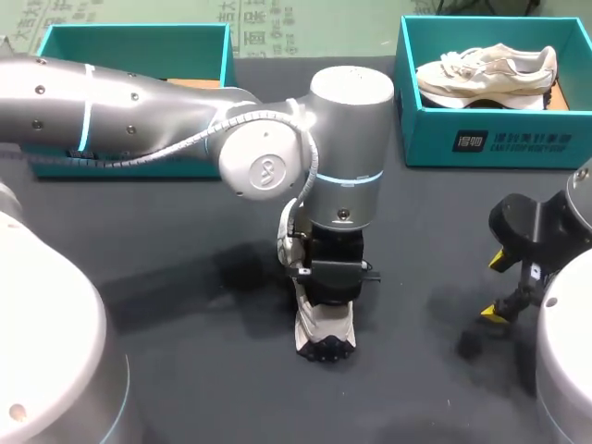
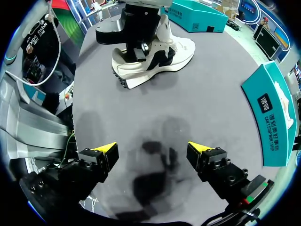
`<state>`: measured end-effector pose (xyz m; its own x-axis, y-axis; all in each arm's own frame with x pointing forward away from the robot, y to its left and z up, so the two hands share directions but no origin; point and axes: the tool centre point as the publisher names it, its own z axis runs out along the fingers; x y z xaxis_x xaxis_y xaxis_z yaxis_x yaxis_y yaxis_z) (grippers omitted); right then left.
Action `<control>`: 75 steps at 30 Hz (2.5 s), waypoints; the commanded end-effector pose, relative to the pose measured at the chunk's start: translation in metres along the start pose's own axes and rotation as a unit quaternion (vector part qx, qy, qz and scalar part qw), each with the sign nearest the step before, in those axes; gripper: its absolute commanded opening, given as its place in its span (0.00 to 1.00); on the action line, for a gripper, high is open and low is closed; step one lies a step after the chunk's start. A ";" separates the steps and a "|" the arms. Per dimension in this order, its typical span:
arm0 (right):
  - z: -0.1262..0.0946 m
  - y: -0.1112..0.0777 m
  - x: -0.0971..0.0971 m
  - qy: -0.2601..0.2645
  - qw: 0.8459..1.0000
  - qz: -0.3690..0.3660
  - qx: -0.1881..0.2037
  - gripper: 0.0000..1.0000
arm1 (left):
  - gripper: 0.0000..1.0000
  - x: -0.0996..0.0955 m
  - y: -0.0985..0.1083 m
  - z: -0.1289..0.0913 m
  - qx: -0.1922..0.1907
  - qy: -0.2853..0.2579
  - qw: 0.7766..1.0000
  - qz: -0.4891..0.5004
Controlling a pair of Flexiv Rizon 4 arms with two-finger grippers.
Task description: Take the shoe out of the shoebox, open the shoe tongue, remove and reinsert the insole, then place the shoe into the shoebox
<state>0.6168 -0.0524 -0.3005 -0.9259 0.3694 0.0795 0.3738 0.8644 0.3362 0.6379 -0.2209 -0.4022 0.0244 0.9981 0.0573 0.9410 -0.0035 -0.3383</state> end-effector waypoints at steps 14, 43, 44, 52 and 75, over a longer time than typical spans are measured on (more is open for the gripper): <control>-0.001 -0.001 0.002 -0.002 1.000 0.000 0.000 1.00 | 0.00 0.008 -0.005 -0.021 -0.023 -0.023 0.999 0.019; -0.001 -0.001 0.002 -0.002 1.000 0.000 0.000 1.00 | 0.00 0.013 -0.016 -0.048 -0.057 -0.024 0.998 0.023; -0.001 -0.001 0.002 -0.002 1.000 0.000 0.000 1.00 | 0.00 0.013 -0.018 -0.050 -0.068 -0.028 0.997 0.021; -0.001 -0.001 0.002 -0.002 1.000 0.000 0.000 1.00 | 0.00 0.010 -0.012 -0.052 -0.131 -0.039 0.991 -0.008; -0.001 -0.001 0.002 -0.002 1.000 0.000 0.000 1.00 | 0.00 0.011 0.027 -0.046 -0.195 -0.036 0.978 -0.063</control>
<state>0.6167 -0.0525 -0.3003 -0.9258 0.3696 0.0794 0.3739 0.8644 0.3361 0.6796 -0.2087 -0.3641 -0.1012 0.9949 -0.0024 0.9939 0.1012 0.0428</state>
